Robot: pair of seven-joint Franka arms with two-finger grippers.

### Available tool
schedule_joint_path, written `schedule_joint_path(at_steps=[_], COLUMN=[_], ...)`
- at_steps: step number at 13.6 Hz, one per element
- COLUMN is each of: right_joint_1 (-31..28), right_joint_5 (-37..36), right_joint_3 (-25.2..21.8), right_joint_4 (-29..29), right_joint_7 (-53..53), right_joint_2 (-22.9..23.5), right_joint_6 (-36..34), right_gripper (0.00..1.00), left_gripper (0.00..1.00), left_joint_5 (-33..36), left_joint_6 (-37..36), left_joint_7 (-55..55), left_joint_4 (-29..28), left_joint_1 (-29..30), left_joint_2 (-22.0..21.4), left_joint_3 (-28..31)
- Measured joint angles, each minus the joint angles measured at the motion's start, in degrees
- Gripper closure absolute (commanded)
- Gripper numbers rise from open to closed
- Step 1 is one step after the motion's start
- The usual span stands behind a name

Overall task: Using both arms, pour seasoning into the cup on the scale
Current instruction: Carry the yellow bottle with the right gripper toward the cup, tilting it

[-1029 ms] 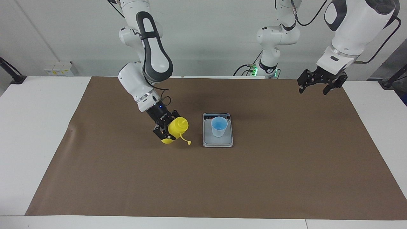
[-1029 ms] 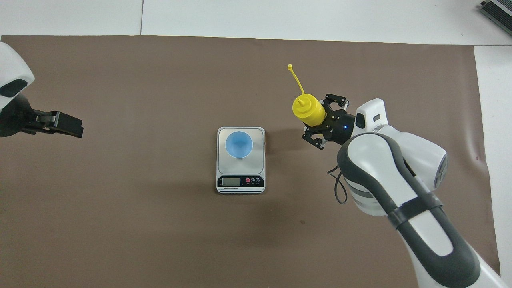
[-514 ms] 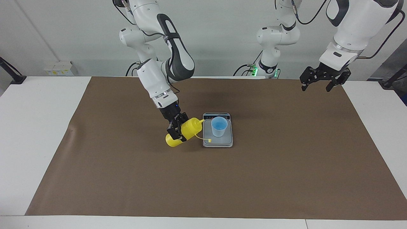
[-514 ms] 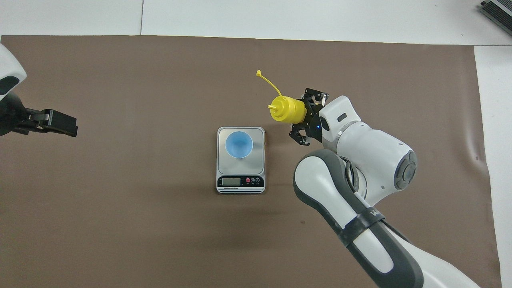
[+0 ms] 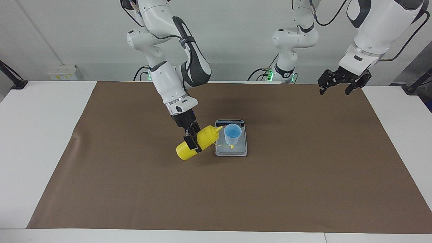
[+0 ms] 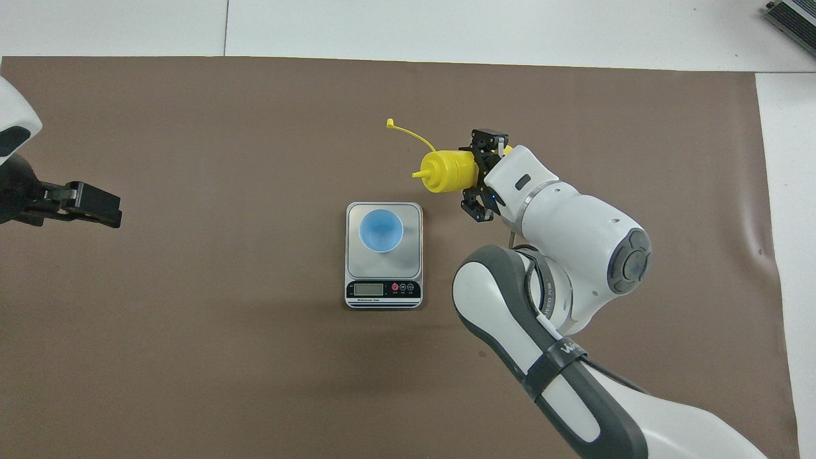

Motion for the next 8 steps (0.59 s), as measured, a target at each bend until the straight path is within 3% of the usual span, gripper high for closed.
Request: schedule_joint_path(at_steps=[6,8], right_joint_1=[0.02,0.0], right_joint_5=[-15.04,-22.84], right_joint_3=[-0.3,-0.76], right_joint_4=[0.89,1.52], right_joint_7=[1.71,6.86], right_joint_2=[0.52,0.56], right_joint_6=[-1.1,-3.64], right_gripper=[1.0,1.0], left_gripper=[0.0,0.0], left_joint_5=[0.0,0.0], left_joint_6=[-0.43,-0.28], left_joint_7=[0.0,0.0], left_joint_4=[0.06,-0.82], left_joint_1=[0.0,0.0], left_joint_2=[-0.72,-1.04], left_joint_3=[-0.22,-0.23])
